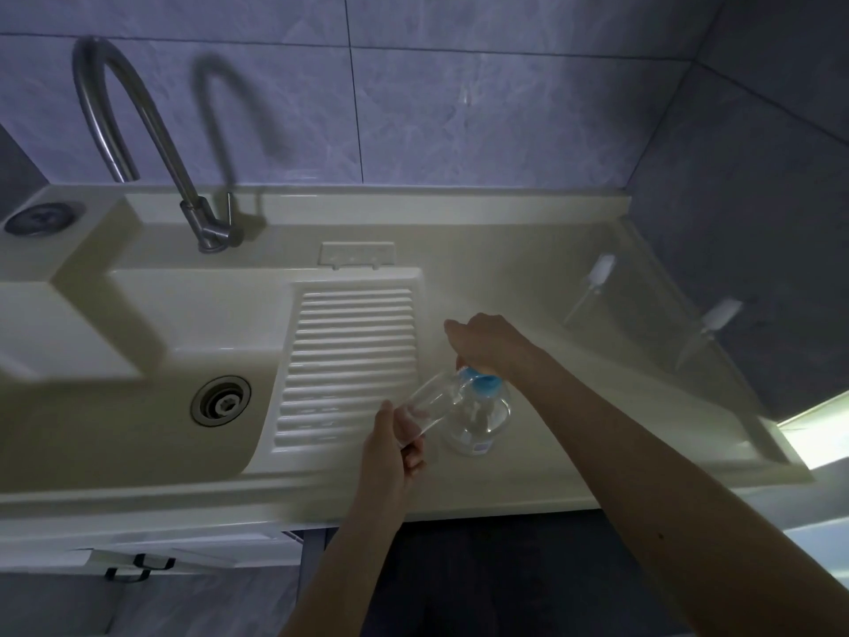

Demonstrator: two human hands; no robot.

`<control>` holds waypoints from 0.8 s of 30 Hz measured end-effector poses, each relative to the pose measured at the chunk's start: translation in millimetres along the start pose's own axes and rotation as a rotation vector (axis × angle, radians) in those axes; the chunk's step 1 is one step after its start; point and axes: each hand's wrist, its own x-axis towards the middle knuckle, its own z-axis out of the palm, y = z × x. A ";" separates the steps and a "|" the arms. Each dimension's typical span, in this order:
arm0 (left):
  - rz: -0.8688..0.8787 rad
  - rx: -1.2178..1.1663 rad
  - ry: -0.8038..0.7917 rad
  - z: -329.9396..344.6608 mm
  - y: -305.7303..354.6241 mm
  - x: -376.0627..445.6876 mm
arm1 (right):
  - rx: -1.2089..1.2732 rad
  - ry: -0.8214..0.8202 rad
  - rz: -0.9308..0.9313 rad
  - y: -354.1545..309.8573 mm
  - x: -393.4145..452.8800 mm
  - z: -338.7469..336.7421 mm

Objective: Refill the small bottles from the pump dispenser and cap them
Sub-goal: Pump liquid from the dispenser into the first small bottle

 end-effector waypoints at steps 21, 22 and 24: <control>-0.016 -0.016 0.029 0.4 -1.9 1.1 | 0.024 0.043 -0.001 -1.8 -7.8 1.4; -0.014 -0.018 0.030 0.1 -1.6 1.2 | 0.014 0.033 -0.005 -2.0 -6.8 1.3; -0.008 -0.018 0.028 -0.2 -1.2 0.8 | 0.006 -0.017 -0.004 -2.7 -3.7 1.1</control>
